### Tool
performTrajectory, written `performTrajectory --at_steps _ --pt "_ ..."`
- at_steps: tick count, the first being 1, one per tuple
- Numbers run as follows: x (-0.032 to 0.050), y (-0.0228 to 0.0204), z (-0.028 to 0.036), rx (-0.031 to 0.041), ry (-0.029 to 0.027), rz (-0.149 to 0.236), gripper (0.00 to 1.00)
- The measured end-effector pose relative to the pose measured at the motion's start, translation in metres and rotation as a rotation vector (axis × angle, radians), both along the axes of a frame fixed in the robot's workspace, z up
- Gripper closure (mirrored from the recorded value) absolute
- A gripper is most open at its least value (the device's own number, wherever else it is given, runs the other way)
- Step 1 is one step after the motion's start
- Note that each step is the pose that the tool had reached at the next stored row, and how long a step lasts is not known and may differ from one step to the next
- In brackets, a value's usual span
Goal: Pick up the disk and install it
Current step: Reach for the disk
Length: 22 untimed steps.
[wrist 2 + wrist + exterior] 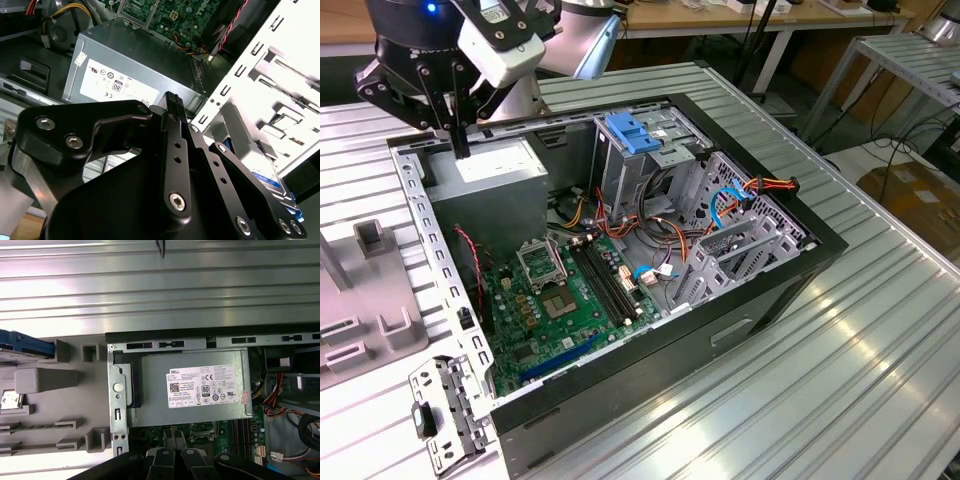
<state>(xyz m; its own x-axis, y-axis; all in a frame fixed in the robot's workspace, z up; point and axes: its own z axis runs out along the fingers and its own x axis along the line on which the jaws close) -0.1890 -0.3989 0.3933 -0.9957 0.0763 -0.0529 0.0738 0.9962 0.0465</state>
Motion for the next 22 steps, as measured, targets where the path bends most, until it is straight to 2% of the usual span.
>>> performTrajectory --at_steps 15,17,22 --pt "-0.0037 0.0000 0.0000 0.0000 0.0000 0.000 0.89" --pt "-0.0074 0.0000 0.0000 0.0000 0.0000 0.000 0.89" --pt "-0.0082 0.0000 0.0000 0.0000 0.0001 0.000 0.89"
